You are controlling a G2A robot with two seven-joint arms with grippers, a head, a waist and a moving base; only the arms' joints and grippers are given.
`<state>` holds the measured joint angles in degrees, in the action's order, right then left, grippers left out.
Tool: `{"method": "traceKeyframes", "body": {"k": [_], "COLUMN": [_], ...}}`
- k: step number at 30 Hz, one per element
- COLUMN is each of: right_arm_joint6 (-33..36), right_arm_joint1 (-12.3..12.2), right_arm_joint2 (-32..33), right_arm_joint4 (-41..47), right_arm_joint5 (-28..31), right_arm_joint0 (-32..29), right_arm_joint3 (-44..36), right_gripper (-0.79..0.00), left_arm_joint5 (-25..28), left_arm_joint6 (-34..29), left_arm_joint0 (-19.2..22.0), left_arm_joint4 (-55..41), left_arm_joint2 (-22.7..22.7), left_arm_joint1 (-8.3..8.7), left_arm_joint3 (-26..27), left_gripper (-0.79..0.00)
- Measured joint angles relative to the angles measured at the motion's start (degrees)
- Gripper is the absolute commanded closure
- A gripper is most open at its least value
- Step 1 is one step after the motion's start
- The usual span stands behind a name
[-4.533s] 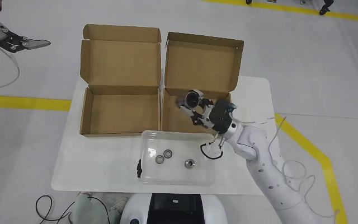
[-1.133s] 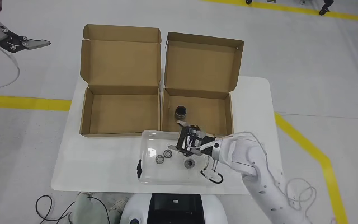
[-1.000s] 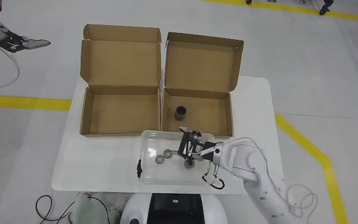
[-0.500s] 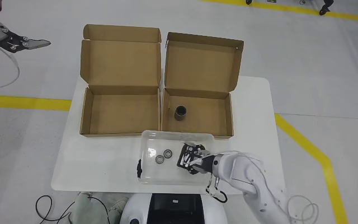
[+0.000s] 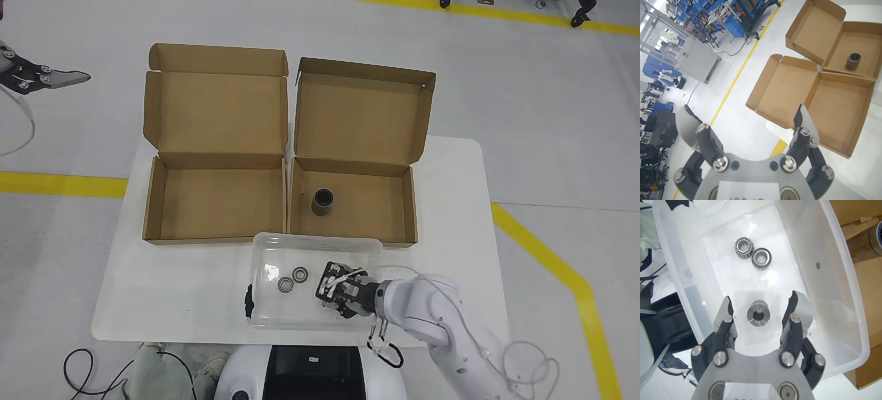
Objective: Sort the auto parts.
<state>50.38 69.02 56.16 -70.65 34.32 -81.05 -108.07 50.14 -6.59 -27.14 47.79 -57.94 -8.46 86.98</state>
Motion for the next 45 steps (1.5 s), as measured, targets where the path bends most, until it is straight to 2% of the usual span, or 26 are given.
{"method": "traceKeyframes", "body": {"k": [16,18,20,27,28,33,38,45], "right_arm_joint6": [5.6,6.5,6.9,6.9,6.9,6.2,5.3,-0.4], "right_arm_joint1": [0.0,0.0,-0.1,-0.3,-0.3,-0.5,-0.8,-1.5], "right_arm_joint2": [-2.9,-3.2,-3.4,-3.8,-3.8,-3.9,-3.6,-1.8], "right_arm_joint4": [2.1,2.2,2.4,3.1,3.1,3.7,3.9,3.8], "right_arm_joint5": [-3.4,-4.0,-4.5,-4.7,-4.6,-4.3,-3.9,-2.7], "right_arm_joint0": [2.8,3.1,3.3,3.7,3.8,3.8,3.7,2.6], "right_arm_joint3": [3.6,4.0,4.2,4.5,4.6,4.5,3.8,1.2], "right_gripper": [-0.536,-0.511,-0.397,-0.228,-0.169,-0.006,0.000,0.000], "left_arm_joint5": [0.0,0.0,0.0,0.0,0.0,0.0,0.0,0.0], "left_arm_joint6": [0.0,0.0,0.0,0.0,0.0,0.0,0.0,0.0], "left_arm_joint0": [0.0,0.0,0.0,0.0,0.0,0.0,0.0,0.0], "left_arm_joint4": [0.0,0.0,0.0,0.0,0.0,0.0,0.0,0.0], "left_arm_joint2": [0.0,0.0,0.0,0.0,0.0,0.0,0.0,0.0], "left_arm_joint1": [0.00,0.00,0.00,0.00,0.00,0.00,0.00,0.00], "left_arm_joint3": [0.0,0.0,0.0,0.0,0.0,0.0,0.0,0.0], "left_gripper": [-0.785,-0.785,-0.785,-0.785,-0.785,-0.785,-0.785,-0.785]}}
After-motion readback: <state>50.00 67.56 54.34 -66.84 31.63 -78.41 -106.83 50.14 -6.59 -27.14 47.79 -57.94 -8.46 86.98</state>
